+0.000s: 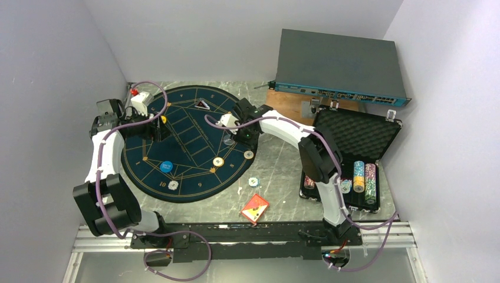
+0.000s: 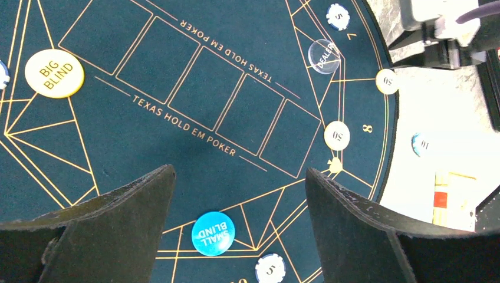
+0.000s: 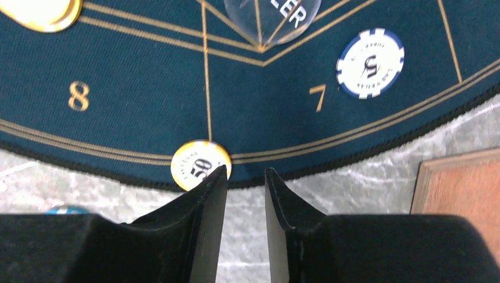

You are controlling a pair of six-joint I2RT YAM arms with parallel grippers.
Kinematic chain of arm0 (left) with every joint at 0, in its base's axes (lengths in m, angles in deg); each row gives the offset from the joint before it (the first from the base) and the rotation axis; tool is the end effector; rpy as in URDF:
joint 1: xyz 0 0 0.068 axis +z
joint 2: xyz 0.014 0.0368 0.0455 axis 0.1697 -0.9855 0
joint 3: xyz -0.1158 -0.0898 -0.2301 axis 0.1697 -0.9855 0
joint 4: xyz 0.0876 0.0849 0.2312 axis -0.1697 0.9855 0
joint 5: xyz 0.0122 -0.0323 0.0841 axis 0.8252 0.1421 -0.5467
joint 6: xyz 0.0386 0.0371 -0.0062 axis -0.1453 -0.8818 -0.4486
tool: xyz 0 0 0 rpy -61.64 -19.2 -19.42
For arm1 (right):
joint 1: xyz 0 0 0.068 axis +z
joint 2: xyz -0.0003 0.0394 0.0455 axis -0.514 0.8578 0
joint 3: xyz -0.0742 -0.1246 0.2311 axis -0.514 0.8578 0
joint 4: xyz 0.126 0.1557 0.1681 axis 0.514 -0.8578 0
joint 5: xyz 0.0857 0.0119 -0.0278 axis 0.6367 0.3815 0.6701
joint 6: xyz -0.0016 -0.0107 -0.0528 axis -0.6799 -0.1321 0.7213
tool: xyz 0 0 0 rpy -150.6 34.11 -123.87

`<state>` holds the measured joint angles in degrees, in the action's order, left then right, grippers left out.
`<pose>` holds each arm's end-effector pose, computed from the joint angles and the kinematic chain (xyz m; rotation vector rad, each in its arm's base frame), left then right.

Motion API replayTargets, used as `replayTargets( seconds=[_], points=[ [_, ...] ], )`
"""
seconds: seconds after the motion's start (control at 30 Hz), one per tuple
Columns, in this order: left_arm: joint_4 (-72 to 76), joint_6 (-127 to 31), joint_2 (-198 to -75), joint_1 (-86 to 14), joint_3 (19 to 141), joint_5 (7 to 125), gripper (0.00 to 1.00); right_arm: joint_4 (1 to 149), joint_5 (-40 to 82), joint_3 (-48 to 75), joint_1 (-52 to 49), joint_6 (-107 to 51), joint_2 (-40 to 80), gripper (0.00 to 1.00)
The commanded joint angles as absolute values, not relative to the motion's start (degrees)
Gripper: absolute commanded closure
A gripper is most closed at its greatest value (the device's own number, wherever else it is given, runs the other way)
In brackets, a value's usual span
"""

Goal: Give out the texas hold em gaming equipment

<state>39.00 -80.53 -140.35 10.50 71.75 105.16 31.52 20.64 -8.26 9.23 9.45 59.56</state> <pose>0.2782 0.0747 0.2879 0.3572 2.1554 -0.6165 0.3370 0.2903 0.1978 -1.6253 2.2263 0.2122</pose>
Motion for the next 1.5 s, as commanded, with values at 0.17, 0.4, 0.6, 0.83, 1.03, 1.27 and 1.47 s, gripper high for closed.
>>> replayTargets(
  seconds=[0.17,0.4,0.6,0.83,1.03,1.27,1.47],
  points=[
    [38.5,-81.2,-140.5,10.8,74.3,106.3,0.13,31.0,22.9,-16.6,9.0,7.9,63.3,0.58],
    [39.0,-82.3,-139.8,11.0,73.7,106.6,0.12,30.0,26.9,-8.0,9.0,7.1,55.4,0.27],
    [38.5,-81.5,-139.3,11.0,73.5,107.4,0.12,29.8,26.3,-4.9,9.0,6.7,57.1,0.26],
    [38.7,-81.9,-138.9,11.2,73.2,107.1,0.12,30.1,26.4,-5.8,8.7,7.1,59.7,0.26],
    [38.7,-81.3,-139.2,11.6,73.6,107.5,0.12,26.7,27.2,-9.8,9.0,8.6,63.1,0.28],
    [39.3,-81.6,-138.2,11.9,73.2,107.3,0.13,29.7,25.3,-8.3,9.8,8.5,64.5,0.45],
    [40.7,-82.9,-137.3,13.2,73.3,107.7,0.13,30.2,23.3,-9.0,10.4,8.2,63.6,0.6]
  ],
)
